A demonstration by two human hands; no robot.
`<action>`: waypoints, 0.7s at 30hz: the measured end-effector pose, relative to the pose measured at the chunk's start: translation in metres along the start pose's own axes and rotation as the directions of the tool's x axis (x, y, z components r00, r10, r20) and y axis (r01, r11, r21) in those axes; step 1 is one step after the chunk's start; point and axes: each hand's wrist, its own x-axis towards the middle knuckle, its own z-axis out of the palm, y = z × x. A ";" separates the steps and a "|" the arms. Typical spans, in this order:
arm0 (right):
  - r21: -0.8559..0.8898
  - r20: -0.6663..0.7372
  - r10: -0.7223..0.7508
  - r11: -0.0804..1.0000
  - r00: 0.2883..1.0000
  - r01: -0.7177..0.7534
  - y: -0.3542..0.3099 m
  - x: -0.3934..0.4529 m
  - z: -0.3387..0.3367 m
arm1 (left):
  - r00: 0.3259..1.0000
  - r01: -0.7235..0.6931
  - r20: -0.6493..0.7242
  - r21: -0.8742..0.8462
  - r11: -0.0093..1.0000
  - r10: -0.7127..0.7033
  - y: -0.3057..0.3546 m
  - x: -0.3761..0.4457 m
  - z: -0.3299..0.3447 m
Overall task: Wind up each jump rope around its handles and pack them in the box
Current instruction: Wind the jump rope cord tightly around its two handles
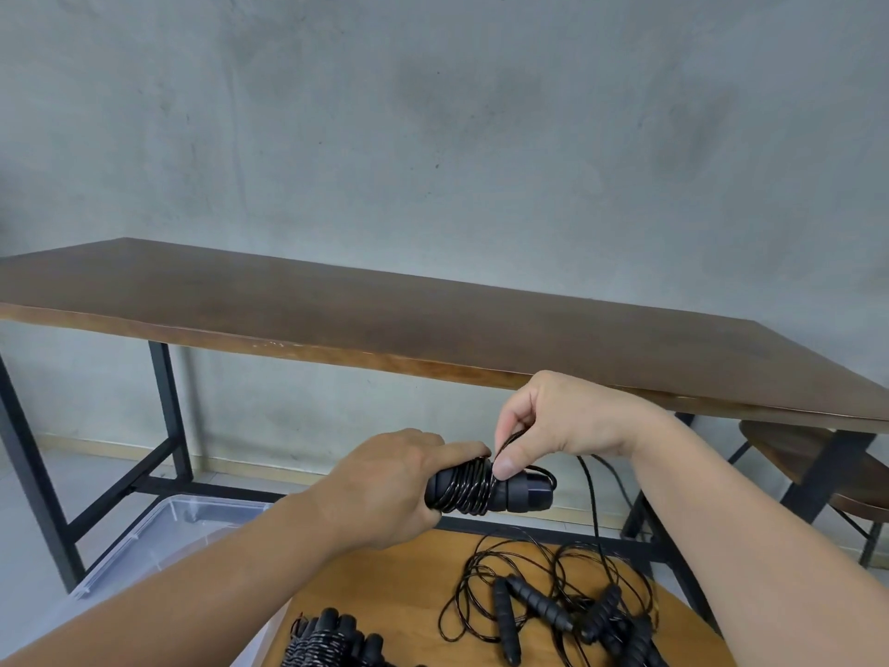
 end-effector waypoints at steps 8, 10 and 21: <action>0.497 0.015 -0.047 0.867 0.999 0.033 0.034 0.011 0.009 | 1.000 -0.013 0.008 -0.153 0.988 0.014 0.013 -0.008 -0.015; 0.656 0.001 -0.055 0.753 0.998 0.040 0.046 0.016 0.017 | 1.000 0.006 -0.002 -0.211 0.978 -0.007 0.015 -0.008 -0.019; 0.971 -0.081 -0.005 0.224 0.997 0.080 0.068 0.023 0.075 | 0.990 0.137 0.048 -0.433 0.891 -0.129 0.024 -0.010 -0.020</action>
